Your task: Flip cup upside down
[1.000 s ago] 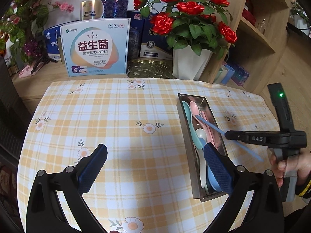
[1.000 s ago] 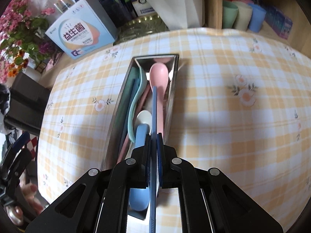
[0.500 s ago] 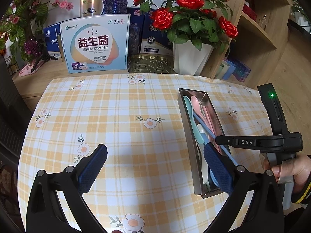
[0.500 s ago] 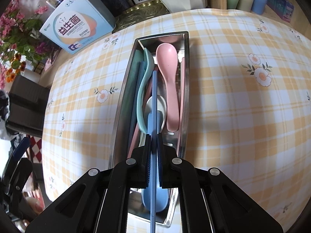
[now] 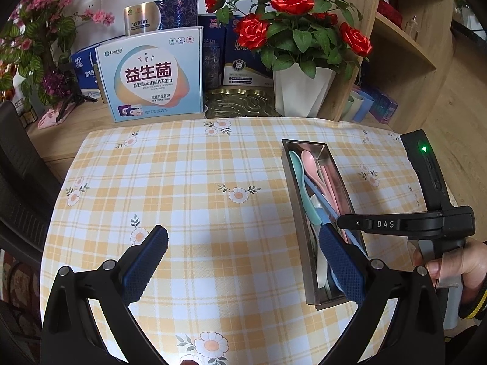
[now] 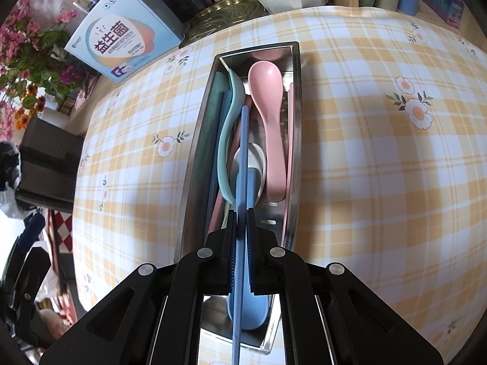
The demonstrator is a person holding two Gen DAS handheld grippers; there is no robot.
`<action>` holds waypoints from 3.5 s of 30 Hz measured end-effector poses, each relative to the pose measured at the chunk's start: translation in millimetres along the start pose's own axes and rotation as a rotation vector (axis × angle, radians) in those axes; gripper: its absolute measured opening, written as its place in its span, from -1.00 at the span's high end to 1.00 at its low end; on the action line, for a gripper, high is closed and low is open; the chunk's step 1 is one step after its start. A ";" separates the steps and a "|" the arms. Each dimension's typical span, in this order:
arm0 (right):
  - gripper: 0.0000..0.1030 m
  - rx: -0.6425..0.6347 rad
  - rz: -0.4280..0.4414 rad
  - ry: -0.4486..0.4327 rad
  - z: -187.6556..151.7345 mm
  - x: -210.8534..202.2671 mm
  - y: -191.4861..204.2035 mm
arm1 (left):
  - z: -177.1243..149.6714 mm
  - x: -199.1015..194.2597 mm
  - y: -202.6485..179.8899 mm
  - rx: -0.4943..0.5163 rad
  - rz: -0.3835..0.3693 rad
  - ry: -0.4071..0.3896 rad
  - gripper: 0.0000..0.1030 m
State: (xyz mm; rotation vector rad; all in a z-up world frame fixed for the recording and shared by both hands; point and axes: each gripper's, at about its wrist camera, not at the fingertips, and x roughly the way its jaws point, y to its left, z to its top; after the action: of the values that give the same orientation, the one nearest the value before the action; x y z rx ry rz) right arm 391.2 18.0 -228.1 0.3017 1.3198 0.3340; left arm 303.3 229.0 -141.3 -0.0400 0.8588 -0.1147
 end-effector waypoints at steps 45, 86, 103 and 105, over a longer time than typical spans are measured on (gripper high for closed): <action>-0.72 -0.323 -0.041 -0.561 -47.6 -242.2 -55.0 | 45.5 -85.7 -145.3 0.057 0.067 -0.188 -0.88; -0.72 -0.229 -0.224 -0.876 -101.6 -386.9 -113.3 | 58.5 -179.1 -234.3 0.057 0.101 -0.424 -0.88; -0.72 -0.221 -0.212 -0.884 -103.2 -390.4 -113.0 | 58.6 -181.4 -238.5 0.072 0.095 -0.421 -0.88; -0.72 -0.220 -0.213 -0.883 -103.7 -390.7 -113.0 | 58.0 -181.7 -239.8 0.074 0.095 -0.421 -0.88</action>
State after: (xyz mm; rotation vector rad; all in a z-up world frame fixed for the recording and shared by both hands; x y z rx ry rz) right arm 214.1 -240.7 50.9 0.0928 0.4323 0.1286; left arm 209.2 11.5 52.9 0.0450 0.4346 -0.0454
